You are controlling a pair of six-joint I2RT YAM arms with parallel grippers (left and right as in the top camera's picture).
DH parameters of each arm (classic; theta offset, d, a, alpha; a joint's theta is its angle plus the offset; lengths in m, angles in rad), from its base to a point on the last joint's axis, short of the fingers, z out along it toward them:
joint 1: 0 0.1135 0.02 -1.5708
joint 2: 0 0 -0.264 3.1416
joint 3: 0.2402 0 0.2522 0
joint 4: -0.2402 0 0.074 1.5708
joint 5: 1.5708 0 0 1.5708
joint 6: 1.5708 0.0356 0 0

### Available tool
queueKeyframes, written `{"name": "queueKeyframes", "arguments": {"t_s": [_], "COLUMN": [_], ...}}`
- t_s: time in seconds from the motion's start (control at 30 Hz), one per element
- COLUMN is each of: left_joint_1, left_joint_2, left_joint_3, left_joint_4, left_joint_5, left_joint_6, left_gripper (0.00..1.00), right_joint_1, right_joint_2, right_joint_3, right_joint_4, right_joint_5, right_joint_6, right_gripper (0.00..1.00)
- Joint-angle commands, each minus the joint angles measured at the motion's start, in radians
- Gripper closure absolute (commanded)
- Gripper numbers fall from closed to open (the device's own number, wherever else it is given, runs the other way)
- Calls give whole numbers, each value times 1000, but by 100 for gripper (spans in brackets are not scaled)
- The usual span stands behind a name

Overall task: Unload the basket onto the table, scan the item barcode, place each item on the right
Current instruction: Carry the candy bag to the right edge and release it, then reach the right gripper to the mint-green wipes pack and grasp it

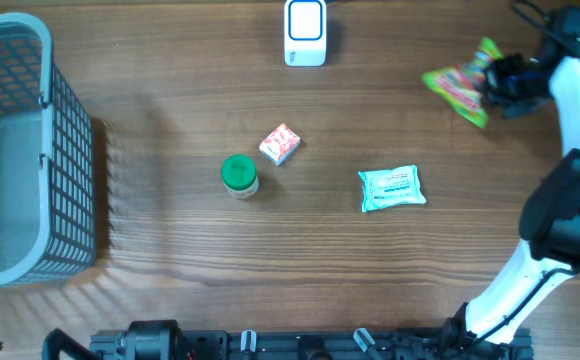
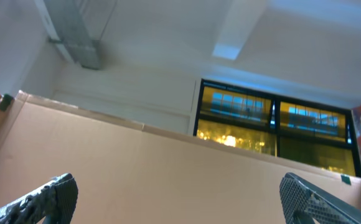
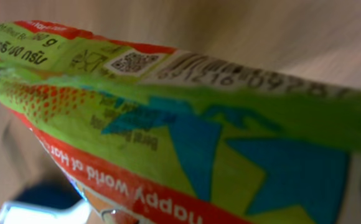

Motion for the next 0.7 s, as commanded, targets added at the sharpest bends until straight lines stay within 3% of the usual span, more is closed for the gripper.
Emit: {"name": "queueKeyframes", "arguments": {"t_s": [0.0, 0.17, 0.2, 0.23, 0.27, 0.3, 0.37, 0.47, 0.67], "left_joint_1": [-2, -2, -2, -2, -2, -2, -2, -2, -5], "left_joint_2": [-14, -14, -14, -14, -14, -14, -14, -14, -14], "left_joint_3": [-3, -3, -3, -3, -3, -3, -3, -3, -3], "left_joint_4": [-22, -42, -47, -50, -52, -54, -60, -87, -179], "left_joint_5": [12, 12, 12, 12, 11, 12, 11, 12, 12], "left_joint_6": [9, 9, 9, 9, 9, 9, 9, 9, -34], "left_gripper": [0, 0, 0, 0, 0, 0, 0, 0, 0], "right_joint_1": [-97, -239, -270, -301, -330, -359, -400, -418, -244], "right_joint_2": [-6, -5, -5, -6, -6, -7, -8, -32, -216], "right_joint_3": [-42, -151, -161, -163, -159, -146, -105, -39, -8], "right_joint_4": [-19, -25, -30, -28, -8, 13, 8, -53, -98], "right_joint_5": [341, 517, 532, 512, 437, 330, 128, -14, 71], "right_joint_6": [-35, -35, -41, -80, -171, -280, -412, -446, -504], "right_gripper": [96, 96, 88, 74, 51, 2, 0, 0, 0]}}
